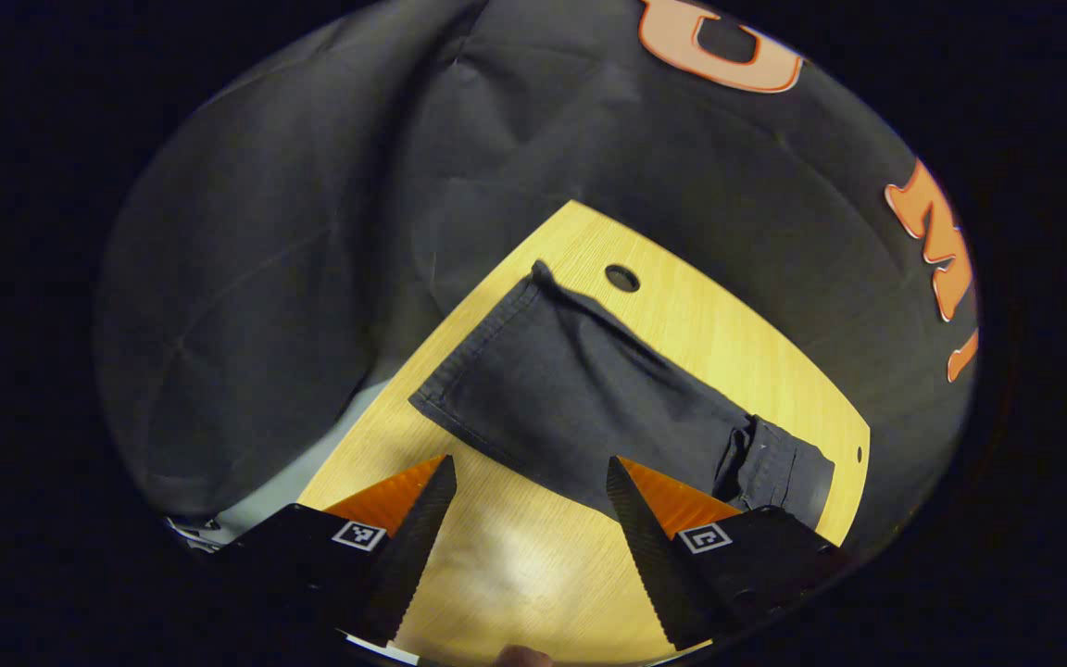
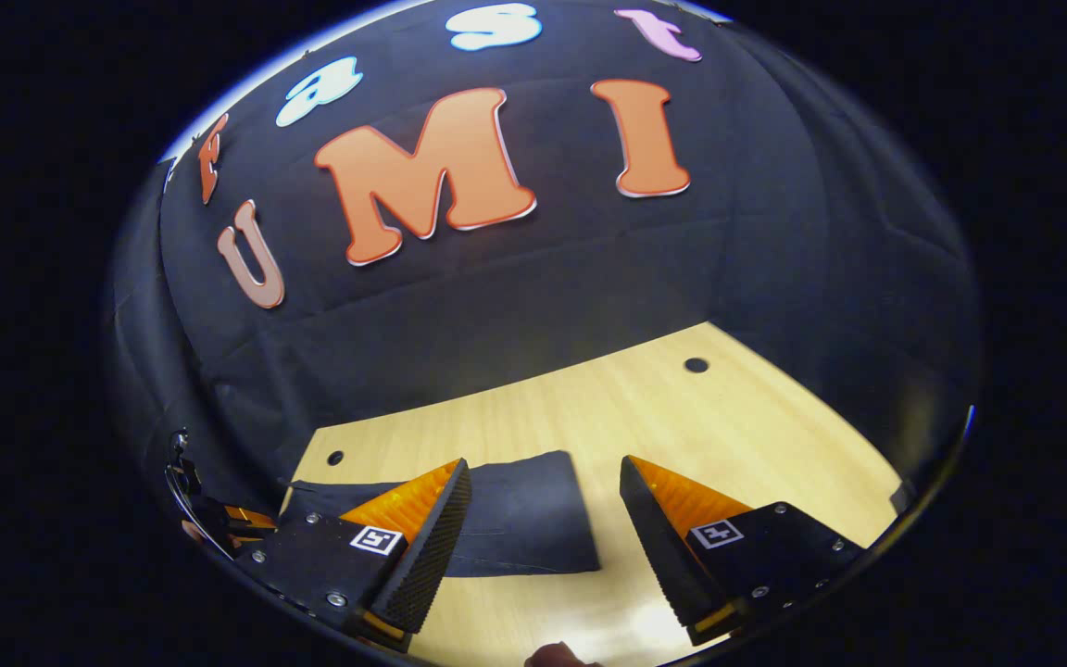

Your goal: Grasp the waist and the cuffs of the jeans and fold them to make the two legs overlap; first hold the waist and fold one-third of the jeans toward the cuffs, then hold the cuffs and fold the remaining one-third in the same direction to finish folding.

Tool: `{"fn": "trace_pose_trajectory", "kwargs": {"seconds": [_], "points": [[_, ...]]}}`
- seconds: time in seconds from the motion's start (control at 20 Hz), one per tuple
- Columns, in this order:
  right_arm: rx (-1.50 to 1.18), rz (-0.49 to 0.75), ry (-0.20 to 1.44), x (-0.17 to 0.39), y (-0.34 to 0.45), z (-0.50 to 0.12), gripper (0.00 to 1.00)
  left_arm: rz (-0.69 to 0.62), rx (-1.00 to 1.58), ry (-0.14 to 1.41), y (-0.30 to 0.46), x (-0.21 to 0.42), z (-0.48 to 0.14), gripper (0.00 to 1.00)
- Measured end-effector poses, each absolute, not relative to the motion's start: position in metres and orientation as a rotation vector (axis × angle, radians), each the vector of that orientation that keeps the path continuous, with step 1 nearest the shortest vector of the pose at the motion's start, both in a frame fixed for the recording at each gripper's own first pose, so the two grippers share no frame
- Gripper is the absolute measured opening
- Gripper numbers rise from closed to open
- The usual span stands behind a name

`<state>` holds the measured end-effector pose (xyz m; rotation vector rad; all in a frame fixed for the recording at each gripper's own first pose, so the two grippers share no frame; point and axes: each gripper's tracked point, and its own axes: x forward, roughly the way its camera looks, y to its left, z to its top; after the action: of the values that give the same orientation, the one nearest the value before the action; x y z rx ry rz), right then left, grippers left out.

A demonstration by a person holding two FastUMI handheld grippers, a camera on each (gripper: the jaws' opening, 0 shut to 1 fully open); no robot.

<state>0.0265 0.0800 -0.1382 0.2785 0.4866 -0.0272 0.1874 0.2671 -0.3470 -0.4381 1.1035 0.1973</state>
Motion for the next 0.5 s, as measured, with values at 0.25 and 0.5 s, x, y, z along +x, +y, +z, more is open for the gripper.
{"fn": "trace_pose_trajectory", "kwargs": {"seconds": [0.25,0.5], "points": [[0.249,-0.213,0.412,-0.007,-0.011,-0.109,0.98,0.278,-0.53,1.22,0.278,0.203,-0.386,0.99],[0.241,-0.343,0.37,-0.036,-0.07,-0.09,0.98,0.407,-0.545,1.311,0.294,0.212,-0.42,0.98]]}}
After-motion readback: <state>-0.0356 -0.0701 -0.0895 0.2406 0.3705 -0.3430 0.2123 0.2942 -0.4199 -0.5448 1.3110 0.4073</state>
